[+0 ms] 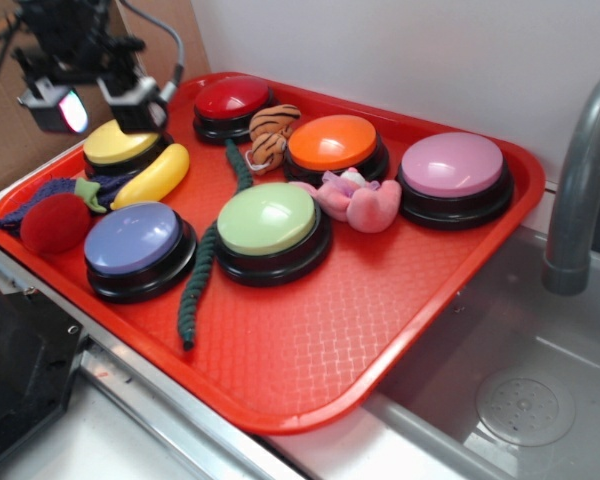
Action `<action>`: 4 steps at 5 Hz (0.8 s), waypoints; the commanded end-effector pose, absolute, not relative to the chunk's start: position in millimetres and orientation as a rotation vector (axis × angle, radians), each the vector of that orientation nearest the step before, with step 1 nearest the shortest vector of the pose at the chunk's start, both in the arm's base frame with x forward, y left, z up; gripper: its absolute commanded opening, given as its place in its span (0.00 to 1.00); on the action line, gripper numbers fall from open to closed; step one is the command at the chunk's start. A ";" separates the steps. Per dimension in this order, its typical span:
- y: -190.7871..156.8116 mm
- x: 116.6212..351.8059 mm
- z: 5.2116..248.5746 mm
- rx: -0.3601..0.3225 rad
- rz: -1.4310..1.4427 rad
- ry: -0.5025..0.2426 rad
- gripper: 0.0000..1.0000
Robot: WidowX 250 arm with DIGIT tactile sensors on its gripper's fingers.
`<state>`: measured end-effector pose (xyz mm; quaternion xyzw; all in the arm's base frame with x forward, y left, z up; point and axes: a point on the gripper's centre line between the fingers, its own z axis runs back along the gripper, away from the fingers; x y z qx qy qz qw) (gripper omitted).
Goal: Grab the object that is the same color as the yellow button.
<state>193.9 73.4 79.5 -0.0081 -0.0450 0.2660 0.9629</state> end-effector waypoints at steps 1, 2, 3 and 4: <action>80.2 204.2 49.6 0.039 0.667 -0.131 1.00; 83.1 204.0 30.7 -0.019 0.693 -0.158 1.00; 79.0 206.8 22.1 -0.026 0.675 -0.150 1.00; 76.5 207.3 17.5 -0.032 0.658 -0.174 0.19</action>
